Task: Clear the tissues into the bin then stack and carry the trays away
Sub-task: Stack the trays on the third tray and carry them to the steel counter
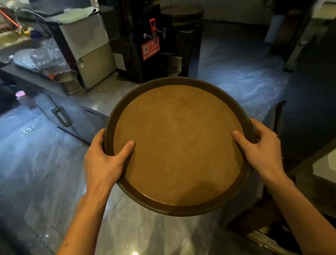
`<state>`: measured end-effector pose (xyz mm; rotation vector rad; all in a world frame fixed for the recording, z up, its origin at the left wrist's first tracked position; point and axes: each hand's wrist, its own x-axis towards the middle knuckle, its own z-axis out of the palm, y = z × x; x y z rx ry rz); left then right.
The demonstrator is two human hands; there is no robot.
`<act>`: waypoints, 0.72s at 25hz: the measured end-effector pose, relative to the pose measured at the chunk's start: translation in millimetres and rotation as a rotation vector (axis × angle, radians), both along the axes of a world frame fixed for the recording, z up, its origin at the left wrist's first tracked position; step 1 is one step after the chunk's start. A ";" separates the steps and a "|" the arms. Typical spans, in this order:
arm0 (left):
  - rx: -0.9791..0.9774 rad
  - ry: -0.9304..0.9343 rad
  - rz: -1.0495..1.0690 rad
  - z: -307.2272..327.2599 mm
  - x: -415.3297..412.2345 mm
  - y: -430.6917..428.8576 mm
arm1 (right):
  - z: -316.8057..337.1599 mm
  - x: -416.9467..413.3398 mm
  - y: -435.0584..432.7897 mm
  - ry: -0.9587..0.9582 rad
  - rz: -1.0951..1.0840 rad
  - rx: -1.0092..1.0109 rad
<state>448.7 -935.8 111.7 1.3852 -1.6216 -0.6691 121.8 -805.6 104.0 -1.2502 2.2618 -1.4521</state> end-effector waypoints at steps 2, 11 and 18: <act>-0.034 0.023 -0.024 7.9 -36.9 -41.5 | 7.6 -35.1 -38.0 -0.013 -0.009 -0.024; -0.071 -0.001 -0.151 19.2 -182.2 -220.6 | 17.7 -160.9 -187.1 -0.084 -0.102 -0.060; -0.014 0.057 -0.274 17.3 -294.4 -392.9 | 36.4 -251.1 -320.5 -0.074 -0.221 -0.041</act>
